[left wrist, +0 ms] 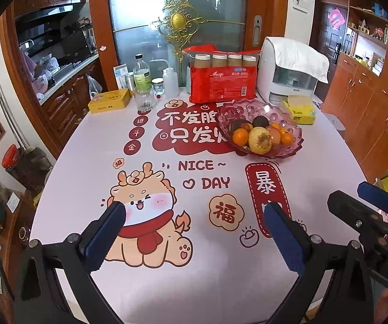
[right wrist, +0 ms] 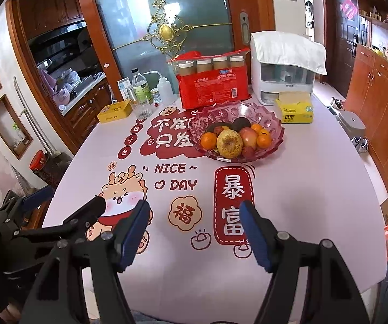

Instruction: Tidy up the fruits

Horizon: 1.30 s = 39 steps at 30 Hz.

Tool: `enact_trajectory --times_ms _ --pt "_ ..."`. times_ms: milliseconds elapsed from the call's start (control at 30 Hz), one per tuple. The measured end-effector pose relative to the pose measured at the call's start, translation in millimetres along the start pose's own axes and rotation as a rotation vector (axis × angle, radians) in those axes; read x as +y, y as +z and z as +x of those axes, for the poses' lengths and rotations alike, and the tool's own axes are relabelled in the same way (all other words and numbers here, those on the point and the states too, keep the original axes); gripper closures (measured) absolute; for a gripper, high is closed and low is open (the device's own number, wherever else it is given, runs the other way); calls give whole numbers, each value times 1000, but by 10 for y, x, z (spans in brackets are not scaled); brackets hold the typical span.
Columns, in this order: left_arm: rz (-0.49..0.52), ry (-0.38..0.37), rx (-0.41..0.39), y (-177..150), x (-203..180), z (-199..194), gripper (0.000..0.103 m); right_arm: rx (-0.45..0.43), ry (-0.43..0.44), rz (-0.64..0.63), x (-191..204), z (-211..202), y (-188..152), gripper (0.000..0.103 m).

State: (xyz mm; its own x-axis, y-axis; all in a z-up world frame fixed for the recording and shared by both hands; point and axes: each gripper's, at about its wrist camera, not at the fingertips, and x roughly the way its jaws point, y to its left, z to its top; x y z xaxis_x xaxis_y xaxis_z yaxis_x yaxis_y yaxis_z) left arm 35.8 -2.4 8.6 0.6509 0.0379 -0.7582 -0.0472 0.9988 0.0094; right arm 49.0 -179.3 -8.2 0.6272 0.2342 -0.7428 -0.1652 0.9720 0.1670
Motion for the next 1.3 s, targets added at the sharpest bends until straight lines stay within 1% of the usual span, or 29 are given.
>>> enact_trajectory --times_ms 133,367,933,1300 --pt "-14 -13 -2 5 8 2 1 3 -1 1 -1 6 -4 34" --pt "-30 -24 2 -3 27 11 1 35 4 0 -22 81 -57 34" --pt "-43 -28 12 -19 60 17 1 41 0 0 -41 131 -38 34" --pt "-55 -30 12 -19 8 0 1 45 2 -10 -60 166 -11 34"
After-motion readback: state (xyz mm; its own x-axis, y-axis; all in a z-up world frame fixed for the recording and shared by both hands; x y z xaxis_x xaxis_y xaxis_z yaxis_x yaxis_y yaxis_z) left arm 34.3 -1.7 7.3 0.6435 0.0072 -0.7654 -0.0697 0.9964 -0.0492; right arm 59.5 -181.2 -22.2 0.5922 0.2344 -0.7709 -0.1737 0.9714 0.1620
